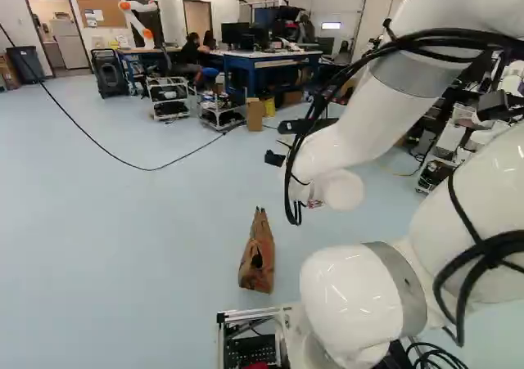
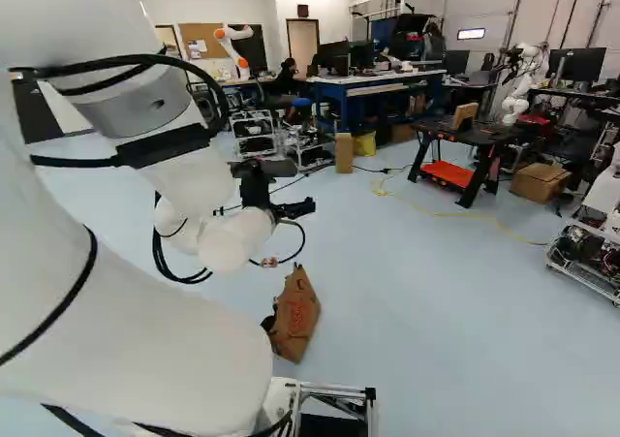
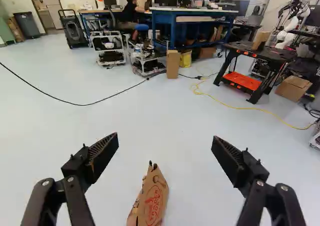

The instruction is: Pick up the grocery bag from the ground

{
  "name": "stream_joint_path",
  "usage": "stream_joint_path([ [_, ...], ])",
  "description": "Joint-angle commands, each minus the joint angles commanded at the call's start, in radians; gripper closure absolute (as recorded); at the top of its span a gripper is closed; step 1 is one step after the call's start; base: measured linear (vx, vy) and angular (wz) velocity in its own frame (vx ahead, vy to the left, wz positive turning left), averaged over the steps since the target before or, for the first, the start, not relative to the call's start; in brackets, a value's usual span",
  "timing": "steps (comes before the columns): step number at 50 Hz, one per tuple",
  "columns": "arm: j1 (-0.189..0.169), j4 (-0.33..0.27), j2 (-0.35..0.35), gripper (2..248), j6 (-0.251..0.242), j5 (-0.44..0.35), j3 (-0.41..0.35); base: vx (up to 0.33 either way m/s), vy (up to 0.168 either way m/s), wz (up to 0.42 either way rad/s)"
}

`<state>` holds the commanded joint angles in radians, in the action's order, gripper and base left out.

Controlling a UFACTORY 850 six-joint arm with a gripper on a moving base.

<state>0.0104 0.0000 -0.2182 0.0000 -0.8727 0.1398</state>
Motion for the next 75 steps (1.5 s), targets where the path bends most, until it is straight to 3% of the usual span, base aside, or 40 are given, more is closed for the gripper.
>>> stream_joint_path([
  [13, 0.007, 0.0, 0.058, 3, 0.0, 0.066, 0.052, 0.0, 0.0, 0.0],
  [75, 0.01, 0.0, 0.366, 3, 0.0, 0.795, 0.366, 0.0, 0.0, 0.0],
])
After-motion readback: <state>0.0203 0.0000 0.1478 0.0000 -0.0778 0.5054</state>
